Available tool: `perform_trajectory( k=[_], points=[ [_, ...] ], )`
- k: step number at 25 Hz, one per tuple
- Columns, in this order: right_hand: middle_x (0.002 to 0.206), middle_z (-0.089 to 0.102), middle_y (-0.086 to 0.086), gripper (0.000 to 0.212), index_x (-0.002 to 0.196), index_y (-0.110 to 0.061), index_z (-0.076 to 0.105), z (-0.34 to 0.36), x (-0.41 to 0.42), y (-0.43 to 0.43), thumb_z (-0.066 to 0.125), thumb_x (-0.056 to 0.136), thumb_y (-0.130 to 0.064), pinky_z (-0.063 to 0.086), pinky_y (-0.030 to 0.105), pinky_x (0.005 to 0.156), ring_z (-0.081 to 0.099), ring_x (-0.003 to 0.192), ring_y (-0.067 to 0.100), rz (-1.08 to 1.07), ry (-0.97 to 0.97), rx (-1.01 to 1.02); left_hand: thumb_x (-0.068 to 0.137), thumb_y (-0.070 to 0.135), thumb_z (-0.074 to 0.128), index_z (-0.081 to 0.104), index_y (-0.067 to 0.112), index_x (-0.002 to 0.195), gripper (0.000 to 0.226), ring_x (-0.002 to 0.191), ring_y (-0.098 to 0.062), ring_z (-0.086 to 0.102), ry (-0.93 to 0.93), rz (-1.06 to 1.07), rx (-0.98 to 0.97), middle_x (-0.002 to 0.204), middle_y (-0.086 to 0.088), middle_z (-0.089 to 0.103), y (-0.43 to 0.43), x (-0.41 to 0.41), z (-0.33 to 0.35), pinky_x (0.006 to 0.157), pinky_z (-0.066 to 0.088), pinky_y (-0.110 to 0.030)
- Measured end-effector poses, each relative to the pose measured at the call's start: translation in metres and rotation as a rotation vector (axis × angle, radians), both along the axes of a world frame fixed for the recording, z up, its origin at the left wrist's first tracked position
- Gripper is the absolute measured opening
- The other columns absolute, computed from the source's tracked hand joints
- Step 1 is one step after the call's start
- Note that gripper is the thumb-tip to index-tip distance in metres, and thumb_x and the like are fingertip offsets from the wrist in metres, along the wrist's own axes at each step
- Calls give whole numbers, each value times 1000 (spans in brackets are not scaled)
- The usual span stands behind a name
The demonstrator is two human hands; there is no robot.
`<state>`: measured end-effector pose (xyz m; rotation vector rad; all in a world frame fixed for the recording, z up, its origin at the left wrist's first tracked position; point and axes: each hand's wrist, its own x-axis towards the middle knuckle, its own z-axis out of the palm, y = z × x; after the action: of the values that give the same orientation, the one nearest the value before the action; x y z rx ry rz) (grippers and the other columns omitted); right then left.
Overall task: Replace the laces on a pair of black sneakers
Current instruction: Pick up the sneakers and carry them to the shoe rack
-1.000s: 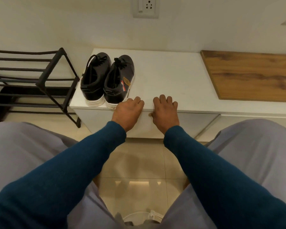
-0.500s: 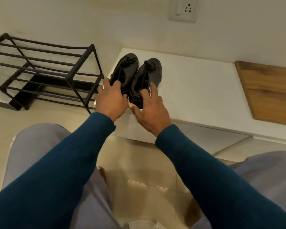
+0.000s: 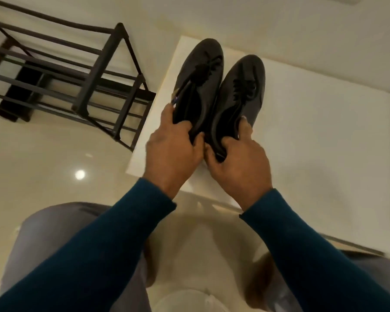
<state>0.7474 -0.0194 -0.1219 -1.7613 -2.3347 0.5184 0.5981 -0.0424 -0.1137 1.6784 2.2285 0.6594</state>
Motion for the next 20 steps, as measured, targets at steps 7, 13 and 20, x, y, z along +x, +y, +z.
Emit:
perform_trajectory(
  k=[7,13,20],
  points=[
    [144,41,12,33,111,-8,70,152,-40,9,54,100,-35,45,29,86,58,96,29,-132,56,-381,102,33,52,66,2,113,36,101,-34,63,-281,110,-378,147,-9,37,-1,-25,131,93,54,-47],
    [138,44,7,35,112,-11,69,329,-146,-17,55,99,-40,41,29,79,56,89,28,-18,-8,-456,101,37,52,69,9,104,34,90,-32,64,-185,83,-461,141,-8,43,-33,-168,308,88,56,-46],
    [120,51,0,36,120,-14,66,346,-279,-8,54,99,-41,42,25,77,49,82,16,94,48,-488,100,38,54,68,8,103,33,88,-26,63,-118,160,-507,138,-7,45,-22,-317,340,90,55,-42]
  ],
)
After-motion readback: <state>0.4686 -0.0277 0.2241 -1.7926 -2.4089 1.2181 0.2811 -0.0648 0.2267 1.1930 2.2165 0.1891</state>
